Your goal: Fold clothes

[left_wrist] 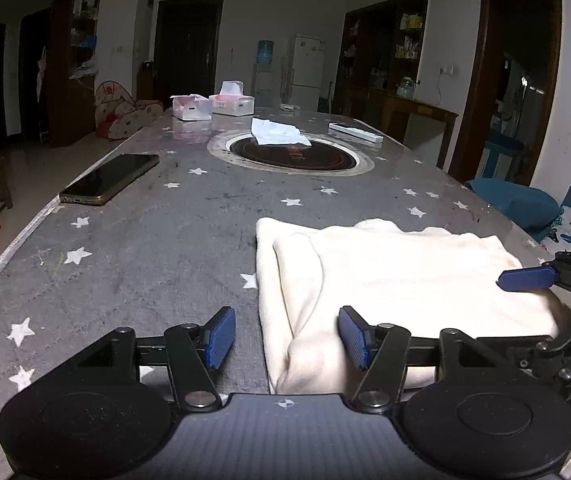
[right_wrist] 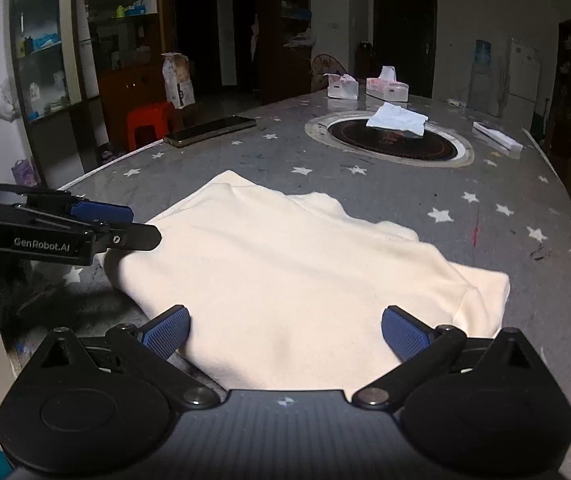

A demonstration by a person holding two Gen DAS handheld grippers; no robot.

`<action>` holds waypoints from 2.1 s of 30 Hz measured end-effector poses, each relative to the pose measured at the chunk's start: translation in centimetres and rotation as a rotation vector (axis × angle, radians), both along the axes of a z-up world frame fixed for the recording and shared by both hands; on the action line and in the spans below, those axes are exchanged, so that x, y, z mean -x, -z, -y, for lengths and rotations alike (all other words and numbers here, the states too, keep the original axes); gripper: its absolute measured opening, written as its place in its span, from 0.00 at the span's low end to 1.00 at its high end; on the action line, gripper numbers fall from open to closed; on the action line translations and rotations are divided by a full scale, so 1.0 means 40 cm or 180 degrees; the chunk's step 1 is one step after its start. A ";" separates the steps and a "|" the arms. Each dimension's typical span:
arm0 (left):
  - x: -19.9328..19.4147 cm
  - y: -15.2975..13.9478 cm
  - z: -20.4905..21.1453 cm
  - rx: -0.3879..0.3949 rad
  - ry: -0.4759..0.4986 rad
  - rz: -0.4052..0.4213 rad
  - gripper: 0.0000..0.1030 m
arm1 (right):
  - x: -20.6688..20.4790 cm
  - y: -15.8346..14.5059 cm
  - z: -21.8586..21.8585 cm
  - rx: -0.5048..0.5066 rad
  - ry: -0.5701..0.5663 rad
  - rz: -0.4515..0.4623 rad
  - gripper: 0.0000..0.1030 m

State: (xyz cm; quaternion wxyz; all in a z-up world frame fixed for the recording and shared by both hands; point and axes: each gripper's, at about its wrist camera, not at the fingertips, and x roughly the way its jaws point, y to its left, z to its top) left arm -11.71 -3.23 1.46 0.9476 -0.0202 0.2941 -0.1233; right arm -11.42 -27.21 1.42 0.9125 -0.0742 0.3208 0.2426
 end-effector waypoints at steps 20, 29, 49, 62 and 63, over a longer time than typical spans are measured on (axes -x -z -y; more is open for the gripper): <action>-0.010 0.012 -0.021 0.0280 -0.0042 -0.0246 1.00 | 0.026 0.033 -0.041 0.0285 -0.0140 0.0059 1.00; -0.020 0.006 -0.013 0.0258 -0.0087 -0.0326 1.00 | 0.031 0.037 -0.038 0.0282 -0.0151 0.0113 1.00; -0.022 -0.020 -0.071 0.0295 -0.0435 -0.0341 1.00 | 0.068 -0.012 -0.199 0.0621 -0.0783 0.0378 0.99; -0.054 -0.037 -0.146 0.1002 -0.0469 -0.0512 1.00 | 0.034 -0.012 -0.297 0.0763 -0.1080 0.0416 0.26; -0.060 -0.037 -0.144 0.1050 -0.0452 -0.0540 1.00 | 0.032 -0.017 -0.291 0.0695 -0.1077 0.0399 0.25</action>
